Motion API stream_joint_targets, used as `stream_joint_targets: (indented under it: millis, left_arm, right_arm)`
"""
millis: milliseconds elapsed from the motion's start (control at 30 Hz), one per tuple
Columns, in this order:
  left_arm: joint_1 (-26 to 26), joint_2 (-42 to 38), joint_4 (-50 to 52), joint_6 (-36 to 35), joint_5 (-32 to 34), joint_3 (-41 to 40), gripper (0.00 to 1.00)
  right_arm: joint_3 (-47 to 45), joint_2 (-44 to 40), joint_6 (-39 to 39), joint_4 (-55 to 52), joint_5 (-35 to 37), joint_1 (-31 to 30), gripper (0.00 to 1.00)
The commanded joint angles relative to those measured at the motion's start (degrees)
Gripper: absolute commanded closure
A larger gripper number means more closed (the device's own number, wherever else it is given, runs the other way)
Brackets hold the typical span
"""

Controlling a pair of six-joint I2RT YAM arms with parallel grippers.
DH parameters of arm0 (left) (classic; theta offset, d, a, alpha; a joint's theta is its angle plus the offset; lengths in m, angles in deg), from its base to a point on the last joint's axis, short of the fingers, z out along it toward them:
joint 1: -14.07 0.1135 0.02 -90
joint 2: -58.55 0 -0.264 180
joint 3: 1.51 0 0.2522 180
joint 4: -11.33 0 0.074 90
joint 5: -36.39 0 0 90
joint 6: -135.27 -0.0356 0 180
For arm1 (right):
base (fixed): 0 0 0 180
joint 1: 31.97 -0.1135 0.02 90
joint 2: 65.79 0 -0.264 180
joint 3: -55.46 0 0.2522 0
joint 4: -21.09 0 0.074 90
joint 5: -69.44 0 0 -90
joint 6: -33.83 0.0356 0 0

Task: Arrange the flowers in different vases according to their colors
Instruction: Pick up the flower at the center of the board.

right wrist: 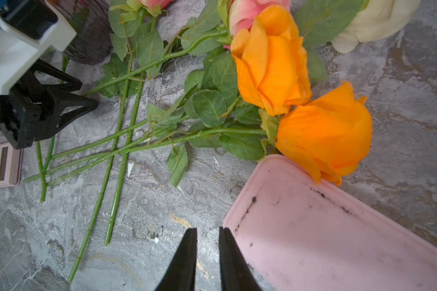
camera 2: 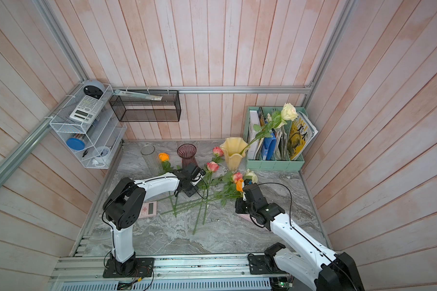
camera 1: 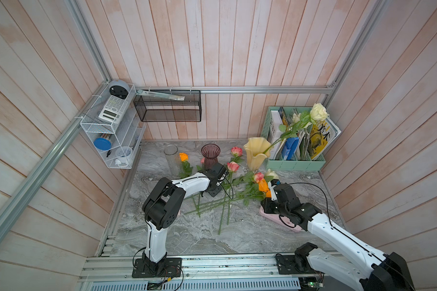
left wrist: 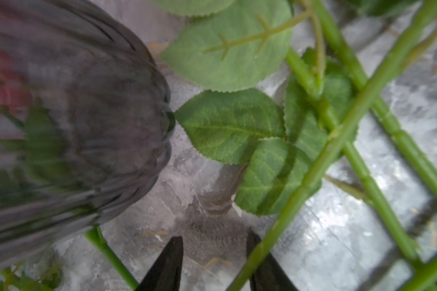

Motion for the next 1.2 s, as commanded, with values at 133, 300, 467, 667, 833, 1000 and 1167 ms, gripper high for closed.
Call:
stream_joint_targets:
  millis: [133, 300, 467, 667, 833, 1000, 1167]
  left_arm:
    - [0.19, -0.57, 1.56, 0.45, -1.39, -1.38, 0.65]
    - [-0.22, -1.98, 0.23, 1.55, -1.94, -2.04, 0.75]
    - [-0.61, -3.50, 0.13, 3.09, -2.73, -2.03, 0.86]
    - [-0.69, -7.60, -2.30, 5.41, -3.82, -3.94, 0.94]
    - [-0.79, -11.52, -6.90, 7.18, -3.69, -7.06, 0.96]
    - [-0.86, -15.89, -9.76, 7.79, -3.86, -9.75, 0.97]
    - [-0.53, -19.21, -9.95, 7.33, -3.19, -10.76, 0.97]
  right_arm:
    - [-1.01, -1.10, -0.53, 0.63, -0.57, 0.18, 0.77]
    - [-0.98, -0.73, -0.45, 1.02, -0.83, 0.18, 0.77]
    - [-0.85, -0.86, -0.53, 0.65, -0.80, 0.18, 0.77]
    - [-1.12, -0.88, -0.77, 0.54, -0.57, 0.18, 0.77]
    - [-1.25, -0.92, -0.71, 0.75, -0.70, 0.18, 0.77]
    - [-1.27, -1.15, -0.88, 0.26, -0.39, 0.17, 0.77]
    - [-1.51, -1.47, -0.71, 0.33, -0.31, 0.18, 0.78]
